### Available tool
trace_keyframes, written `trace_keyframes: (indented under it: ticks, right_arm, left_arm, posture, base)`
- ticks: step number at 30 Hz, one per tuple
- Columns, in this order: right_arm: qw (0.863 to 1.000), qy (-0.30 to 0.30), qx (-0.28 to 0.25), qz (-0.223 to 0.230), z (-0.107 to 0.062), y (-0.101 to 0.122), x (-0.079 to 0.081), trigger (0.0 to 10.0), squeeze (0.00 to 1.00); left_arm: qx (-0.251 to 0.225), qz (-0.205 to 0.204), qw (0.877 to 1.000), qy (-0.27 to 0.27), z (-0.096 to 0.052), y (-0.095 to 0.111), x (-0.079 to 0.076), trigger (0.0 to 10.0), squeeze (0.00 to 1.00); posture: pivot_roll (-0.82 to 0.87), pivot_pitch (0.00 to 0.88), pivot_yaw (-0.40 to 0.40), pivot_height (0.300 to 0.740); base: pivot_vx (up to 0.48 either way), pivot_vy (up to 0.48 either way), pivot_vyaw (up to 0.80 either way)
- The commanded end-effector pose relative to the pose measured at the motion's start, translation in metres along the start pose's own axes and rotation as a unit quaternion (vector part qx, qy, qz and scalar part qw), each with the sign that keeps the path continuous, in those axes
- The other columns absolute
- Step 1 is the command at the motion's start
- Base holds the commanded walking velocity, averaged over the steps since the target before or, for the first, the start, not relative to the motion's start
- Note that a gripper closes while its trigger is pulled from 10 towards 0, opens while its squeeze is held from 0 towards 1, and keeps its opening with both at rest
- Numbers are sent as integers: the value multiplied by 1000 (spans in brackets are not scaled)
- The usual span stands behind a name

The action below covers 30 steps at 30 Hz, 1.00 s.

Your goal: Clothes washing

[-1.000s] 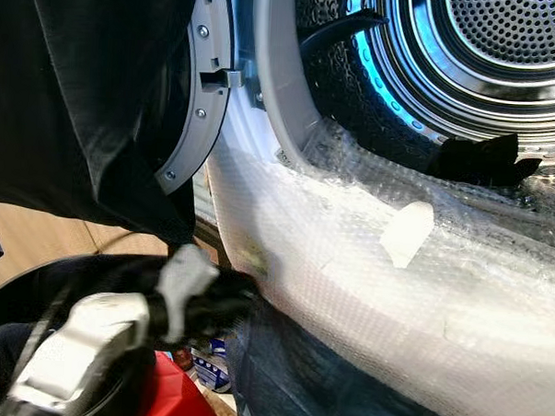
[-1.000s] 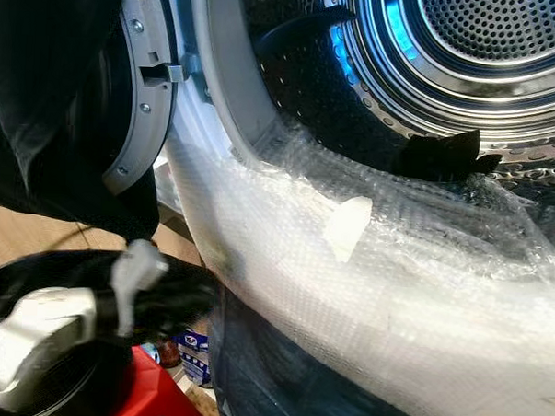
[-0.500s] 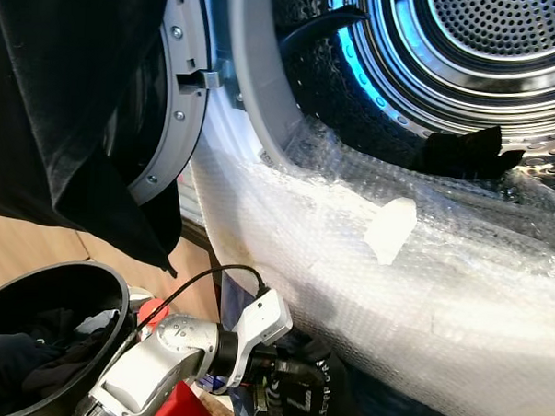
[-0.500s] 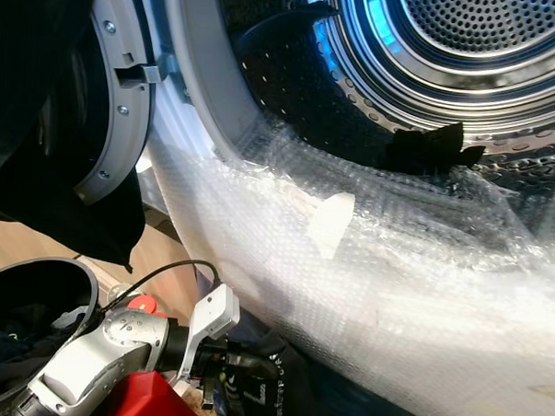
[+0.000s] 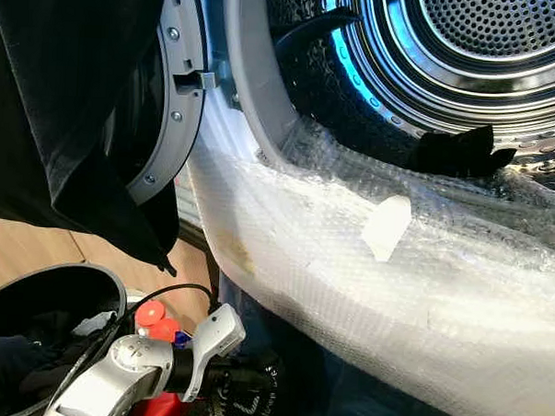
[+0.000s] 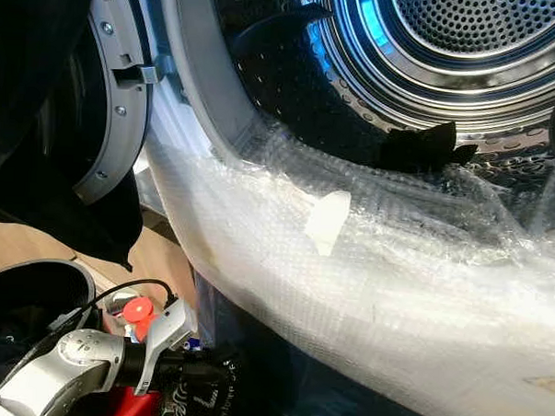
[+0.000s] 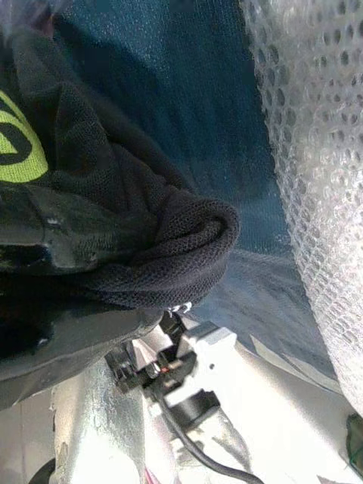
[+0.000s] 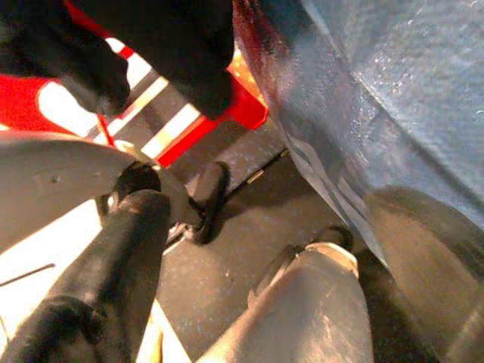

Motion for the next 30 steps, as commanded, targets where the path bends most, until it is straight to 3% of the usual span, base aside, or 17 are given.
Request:
trace_keyframes:
  ticks: [1, 5, 8, 9, 11, 19, 26, 30]
  right_arm:
    - [998, 48, -32, -6, -4, 10, 1, 10000, 0]
    - [985, 145, -73, -54, -17, 20, 5, 10000, 0]
    - [979, 167, -95, -74, -27, 26, 3, 10000, 0]
    - [976, 173, -107, -79, -31, 31, 1, 10000, 169]
    - [967, 192, -142, -88, -42, 46, 0, 10000, 1000]
    - [951, 226, -166, -132, -56, 64, 8, 10000, 1000]
    - [934, 261, -186, -158, -51, 93, 35, 10000, 1000]
    - [936, 254, -180, -166, -44, 99, 40, 10000, 1000]
  left_arm:
    - [2, 22, 1000, -15, 2, 5, -6, 0, 0]
    - [12, 21, 999, -28, 4, 2, -10, 0, 0]
    - [11, 20, 999, -30, 4, 1, -11, 0, 0]
    - [12, 18, 999, -29, 5, 0, -11, 0, 0]
    - [16, 16, 999, -29, 8, -1, -9, 0, 0]
    - [10, 30, 999, -42, 18, 6, -11, 0, 0]
    - [-5, 49, 996, -69, 36, 20, -20, 0, 0]
    - [-10, 55, 995, -82, 45, 24, -25, 0, 0]
  posture:
    - [-26, 0, 31, 740]
    - [-32, 0, 32, 740]
    - [-43, 0, 31, 740]
    - [-43, 0, 31, 740]
    - [-53, 0, 30, 740]
    - [-62, 0, 29, 740]
    - [-55, 0, 29, 740]
    - [-52, 0, 26, 740]
  base:
    - [0, 0, 0]
    - [0, 0, 0]
    - [0, 0, 0]
    - [0, 0, 0]
    - [0, 0, 0]
    - [0, 0, 0]
    - [0, 0, 0]
    - [0, 0, 0]
Point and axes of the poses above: a point about 5 cm out from each wrist's last joint towards the gripper, its own z axis pointing out of the wrist towards the gripper, its own y axis along the axis of the wrist's last joint, x = y × z, the point moved 2 cm from there along z, pointing out of the wrist towards the gripper, and after that the axes turned 7 degrees about -z, right-handed, at the moved point
